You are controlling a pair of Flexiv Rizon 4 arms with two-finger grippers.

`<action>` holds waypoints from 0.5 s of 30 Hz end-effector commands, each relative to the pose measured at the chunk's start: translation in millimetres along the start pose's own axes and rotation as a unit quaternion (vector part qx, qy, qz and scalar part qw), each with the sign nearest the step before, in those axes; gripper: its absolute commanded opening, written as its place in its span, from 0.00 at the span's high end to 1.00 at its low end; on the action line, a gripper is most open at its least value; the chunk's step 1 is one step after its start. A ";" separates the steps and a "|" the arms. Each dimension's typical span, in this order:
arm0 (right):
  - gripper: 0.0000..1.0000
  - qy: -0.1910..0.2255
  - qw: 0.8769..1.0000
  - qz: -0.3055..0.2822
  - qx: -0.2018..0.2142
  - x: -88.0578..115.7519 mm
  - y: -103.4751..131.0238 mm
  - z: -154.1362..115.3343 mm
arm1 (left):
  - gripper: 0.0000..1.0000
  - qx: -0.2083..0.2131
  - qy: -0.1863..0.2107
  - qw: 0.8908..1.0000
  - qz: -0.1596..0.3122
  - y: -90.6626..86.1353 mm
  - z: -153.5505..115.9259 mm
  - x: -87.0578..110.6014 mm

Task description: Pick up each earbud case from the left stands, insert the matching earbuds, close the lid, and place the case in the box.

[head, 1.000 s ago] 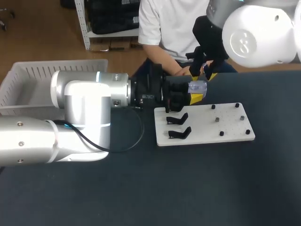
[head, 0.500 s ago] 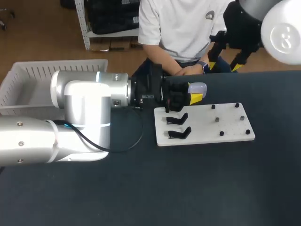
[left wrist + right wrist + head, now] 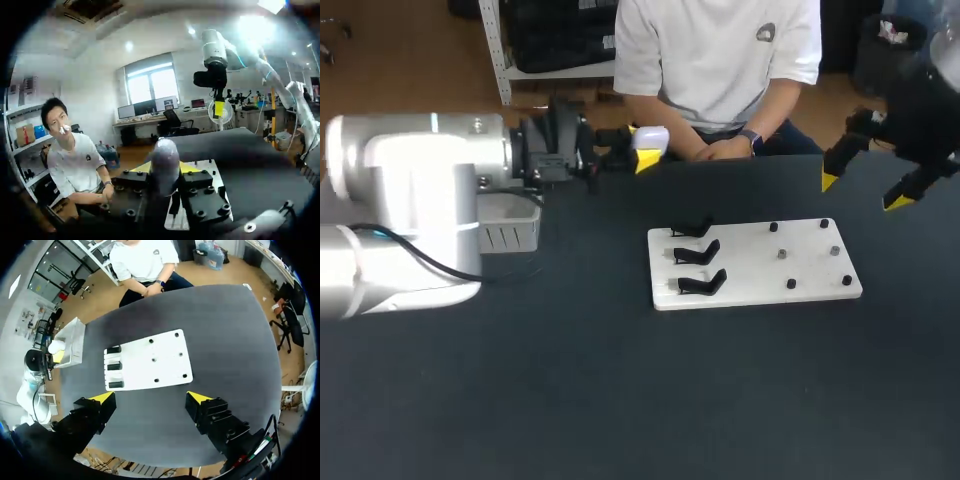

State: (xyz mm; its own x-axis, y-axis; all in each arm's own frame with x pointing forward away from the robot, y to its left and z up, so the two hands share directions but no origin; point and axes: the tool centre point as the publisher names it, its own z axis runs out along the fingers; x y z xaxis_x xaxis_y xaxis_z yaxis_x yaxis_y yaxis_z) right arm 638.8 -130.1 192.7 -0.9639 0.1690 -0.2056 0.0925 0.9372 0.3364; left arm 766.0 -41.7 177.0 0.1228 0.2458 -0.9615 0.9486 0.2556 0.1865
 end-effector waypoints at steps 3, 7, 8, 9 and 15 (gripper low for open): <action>0.07 -0.064 0.998 0.008 -0.010 13.8 -2.4 0.1 | 1.00 -0.069 0.039 0.997 0.003 24.3 -107.4 14.7; 0.03 -0.067 0.998 0.002 -0.022 19.6 3.6 2.3 | 1.00 -0.086 0.061 0.994 -0.009 50.2 -133.3 38.6; 0.00 -0.067 0.997 0.002 -0.024 20.6 5.0 3.0 | 1.00 -0.088 0.060 0.994 -0.013 56.4 -138.4 45.2; 0.00 -0.066 0.998 0.002 -0.025 21.2 6.0 3.6 | 1.00 -0.097 0.066 0.993 -0.017 60.9 -141.9 50.1; 0.00 -0.056 0.998 0.007 -0.019 23.4 7.8 6.9 | 1.00 -0.132 0.110 0.984 -0.044 89.1 -163.9 88.0</action>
State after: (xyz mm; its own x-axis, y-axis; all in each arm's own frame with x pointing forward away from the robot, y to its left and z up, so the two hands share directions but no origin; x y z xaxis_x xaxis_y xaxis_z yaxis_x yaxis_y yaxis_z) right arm 620.1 -118.7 185.0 -0.9401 0.2036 -0.2732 0.0883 0.9200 0.3817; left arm 809.7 147.7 148.2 -0.0223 0.3833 -0.9234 0.8425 0.5045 0.1890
